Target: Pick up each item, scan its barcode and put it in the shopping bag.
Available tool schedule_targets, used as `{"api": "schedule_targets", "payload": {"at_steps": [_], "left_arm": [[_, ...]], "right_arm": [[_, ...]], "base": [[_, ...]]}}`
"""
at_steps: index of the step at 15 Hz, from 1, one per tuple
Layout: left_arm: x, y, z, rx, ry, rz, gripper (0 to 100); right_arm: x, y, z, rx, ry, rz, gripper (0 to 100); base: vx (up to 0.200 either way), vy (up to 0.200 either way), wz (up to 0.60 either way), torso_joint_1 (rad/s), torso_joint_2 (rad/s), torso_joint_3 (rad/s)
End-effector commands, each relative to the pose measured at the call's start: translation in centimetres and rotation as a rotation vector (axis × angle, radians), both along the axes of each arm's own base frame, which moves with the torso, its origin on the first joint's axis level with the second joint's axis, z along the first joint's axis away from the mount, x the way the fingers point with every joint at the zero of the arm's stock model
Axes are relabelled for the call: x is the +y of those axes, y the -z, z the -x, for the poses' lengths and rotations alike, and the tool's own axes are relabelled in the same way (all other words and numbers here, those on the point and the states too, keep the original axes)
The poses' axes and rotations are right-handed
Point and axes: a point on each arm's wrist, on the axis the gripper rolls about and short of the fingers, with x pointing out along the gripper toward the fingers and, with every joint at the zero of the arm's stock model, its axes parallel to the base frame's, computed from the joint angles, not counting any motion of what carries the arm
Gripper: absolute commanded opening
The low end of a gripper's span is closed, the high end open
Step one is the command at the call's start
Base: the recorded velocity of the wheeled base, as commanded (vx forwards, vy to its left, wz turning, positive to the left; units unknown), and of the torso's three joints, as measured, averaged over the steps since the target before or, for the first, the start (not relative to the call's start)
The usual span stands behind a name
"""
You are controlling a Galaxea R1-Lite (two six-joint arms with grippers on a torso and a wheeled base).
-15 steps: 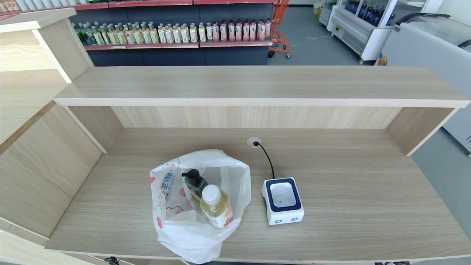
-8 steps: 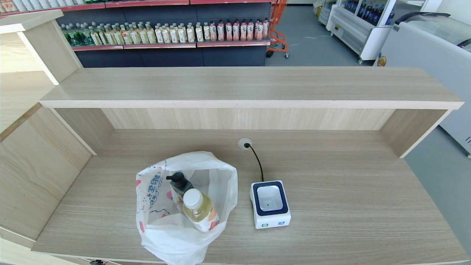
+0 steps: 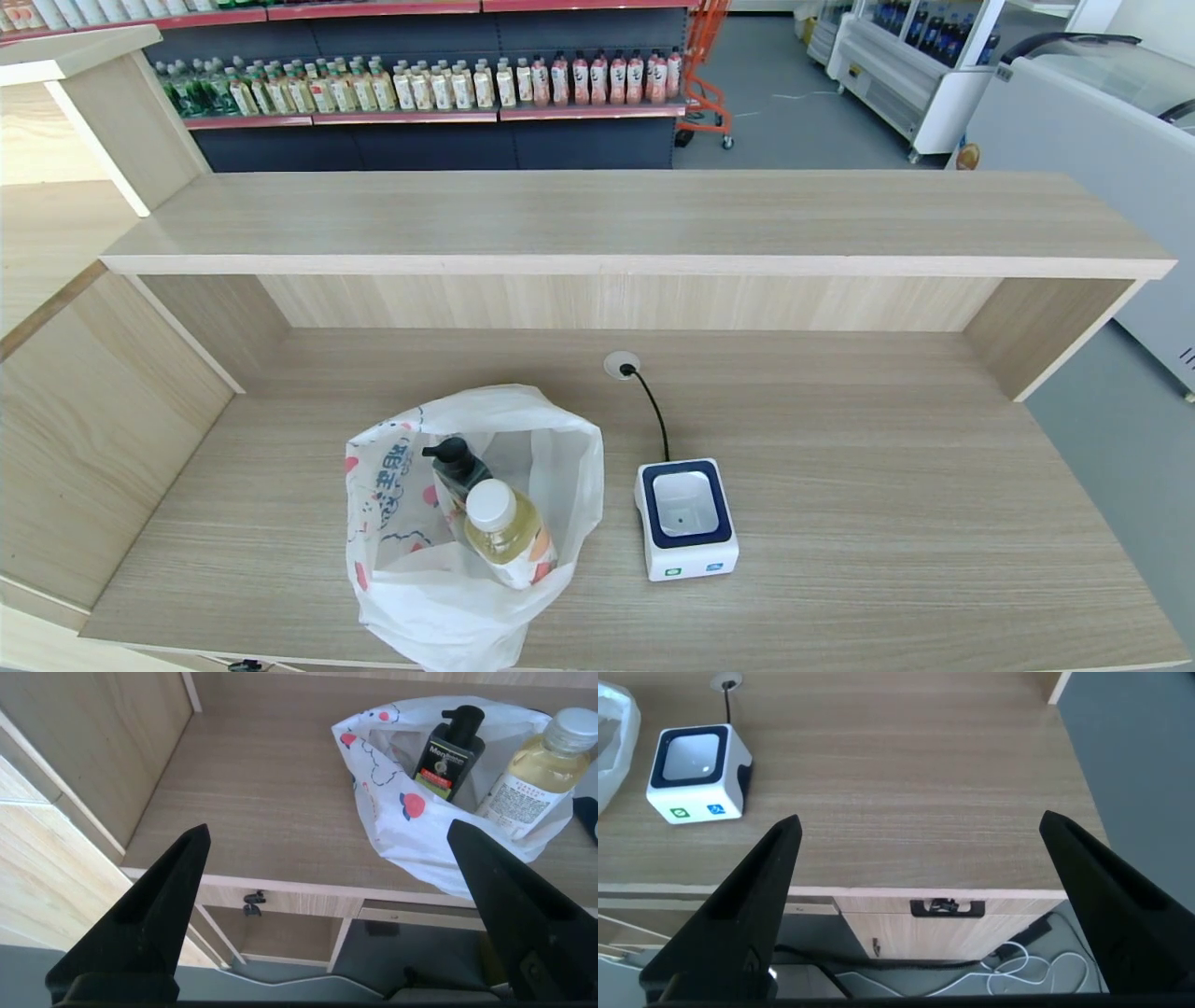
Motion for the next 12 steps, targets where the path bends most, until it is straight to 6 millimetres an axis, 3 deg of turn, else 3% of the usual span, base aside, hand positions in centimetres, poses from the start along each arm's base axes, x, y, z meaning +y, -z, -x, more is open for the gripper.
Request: {"api": "schedule_targets", "payload": {"at_steps": [1,12], "left_arm": [[0.0,0.0,0.0,0.0,0.0,0.0,100],[0.0,0.0,0.0,0.0,0.001,0.0,100]], "right_arm": [[0.0,0.0,-0.01,0.002,0.0,0.001,100],[0.0,0.0,-0.02,0.004,0.0,0.001,100]], "base": [[0.0,0.0,0.0,0.0,0.0,0.0],[0.0,0.0,0.0,0.0,0.0,0.0]]}}
